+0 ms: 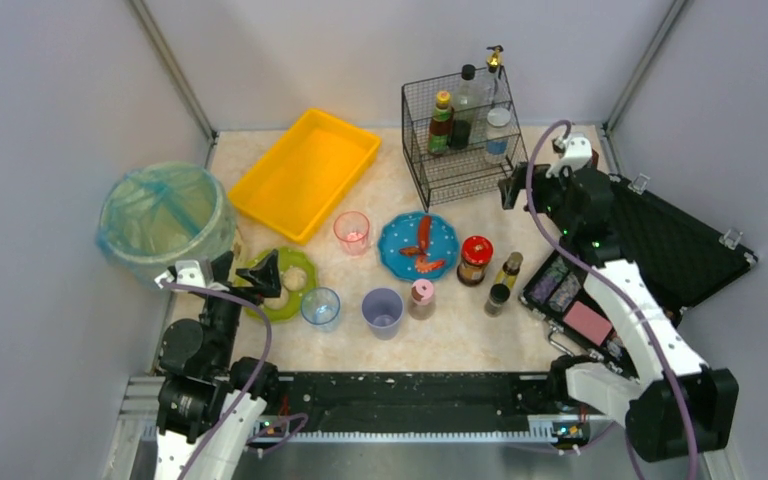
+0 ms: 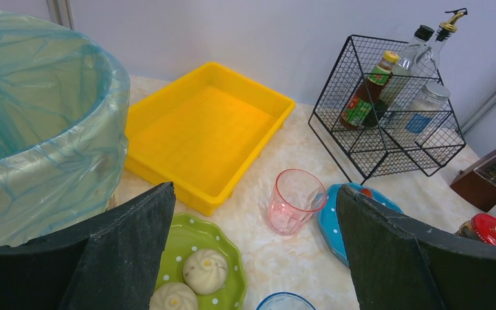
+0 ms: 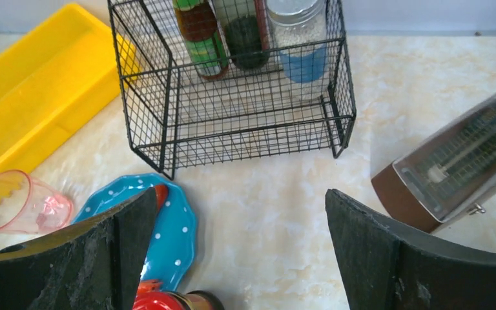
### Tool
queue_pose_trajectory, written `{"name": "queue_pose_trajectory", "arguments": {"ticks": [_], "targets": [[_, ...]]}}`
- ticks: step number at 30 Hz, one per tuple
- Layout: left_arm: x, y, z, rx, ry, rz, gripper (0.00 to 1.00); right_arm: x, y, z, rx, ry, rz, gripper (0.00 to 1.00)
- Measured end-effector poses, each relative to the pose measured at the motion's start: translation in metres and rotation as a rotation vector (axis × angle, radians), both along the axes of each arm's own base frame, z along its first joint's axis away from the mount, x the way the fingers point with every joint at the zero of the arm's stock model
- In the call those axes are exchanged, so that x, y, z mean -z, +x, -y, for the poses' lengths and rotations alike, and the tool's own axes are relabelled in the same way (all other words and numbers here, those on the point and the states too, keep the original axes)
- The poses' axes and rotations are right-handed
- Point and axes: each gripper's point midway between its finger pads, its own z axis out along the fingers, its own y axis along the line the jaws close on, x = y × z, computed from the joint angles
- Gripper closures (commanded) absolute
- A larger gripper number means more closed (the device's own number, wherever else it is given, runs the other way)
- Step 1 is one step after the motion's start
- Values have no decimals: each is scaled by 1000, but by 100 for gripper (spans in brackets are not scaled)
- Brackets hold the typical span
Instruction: Clear the kitchen counter
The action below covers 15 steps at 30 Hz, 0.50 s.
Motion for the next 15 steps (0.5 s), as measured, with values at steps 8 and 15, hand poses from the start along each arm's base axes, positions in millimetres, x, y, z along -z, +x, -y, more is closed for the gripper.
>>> {"name": "queue_pose_trajectory", "arguments": {"ticks": [8,15], "targets": [[0,0,1,3,0,0,1,-3,-32,6,32,47,4,1],[0,0,1,3,0,0,1,46,-65,0,-2,49,-245,1]]}}
